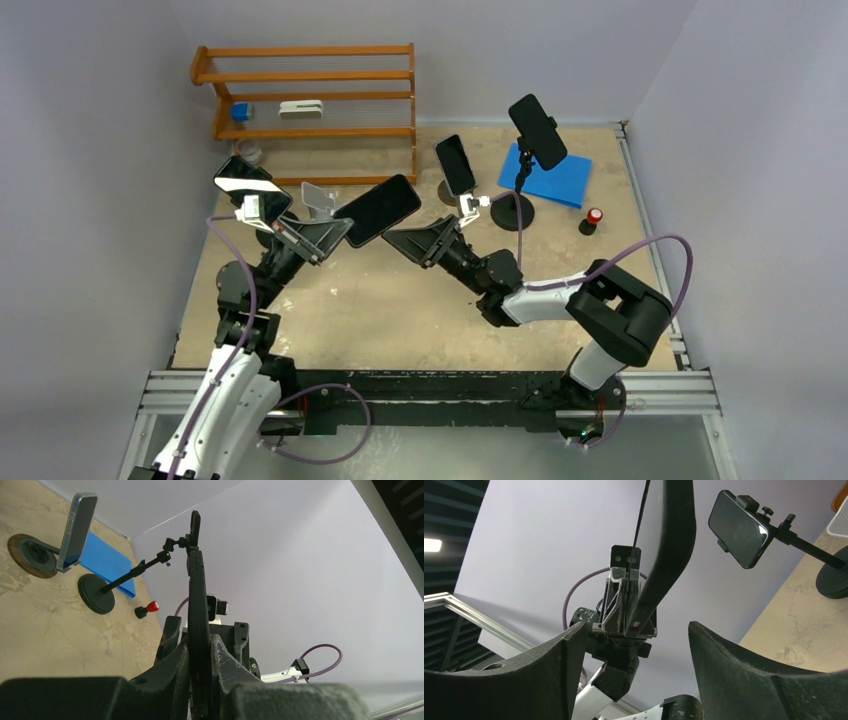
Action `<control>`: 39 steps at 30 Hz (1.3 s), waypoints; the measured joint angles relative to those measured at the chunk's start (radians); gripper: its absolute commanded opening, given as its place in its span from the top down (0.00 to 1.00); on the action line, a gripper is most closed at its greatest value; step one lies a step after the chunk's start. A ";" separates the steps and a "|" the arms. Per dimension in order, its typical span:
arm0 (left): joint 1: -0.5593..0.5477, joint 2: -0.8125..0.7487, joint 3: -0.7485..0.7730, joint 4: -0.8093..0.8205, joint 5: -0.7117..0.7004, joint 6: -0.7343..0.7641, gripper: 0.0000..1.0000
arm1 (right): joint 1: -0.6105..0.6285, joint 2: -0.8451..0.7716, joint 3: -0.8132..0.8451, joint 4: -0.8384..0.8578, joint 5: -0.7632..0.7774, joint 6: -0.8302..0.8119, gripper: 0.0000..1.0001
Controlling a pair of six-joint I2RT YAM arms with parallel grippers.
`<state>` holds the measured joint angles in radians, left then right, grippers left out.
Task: Remove the phone from the phone stand
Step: Place the phone at the center of the board.
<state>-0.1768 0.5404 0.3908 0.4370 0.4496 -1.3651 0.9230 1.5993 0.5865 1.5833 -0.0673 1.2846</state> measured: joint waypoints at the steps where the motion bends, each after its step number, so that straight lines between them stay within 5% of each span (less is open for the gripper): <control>1: -0.002 -0.002 0.000 -0.003 0.000 0.000 1.00 | 0.000 0.007 0.005 0.000 -0.001 0.007 0.26; 21: -0.005 -0.024 0.000 -0.017 -0.002 0.016 1.00 | 0.000 0.024 0.082 0.002 -0.003 0.106 0.43; 39: -0.014 -0.057 0.000 -0.062 -0.002 0.023 1.00 | 0.000 0.089 0.120 0.001 -0.003 0.148 0.70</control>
<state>-0.1913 0.4831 0.3908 0.3748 0.4477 -1.3418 0.9226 1.6878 0.7063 1.5841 -0.0704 1.4322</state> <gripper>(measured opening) 0.123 0.328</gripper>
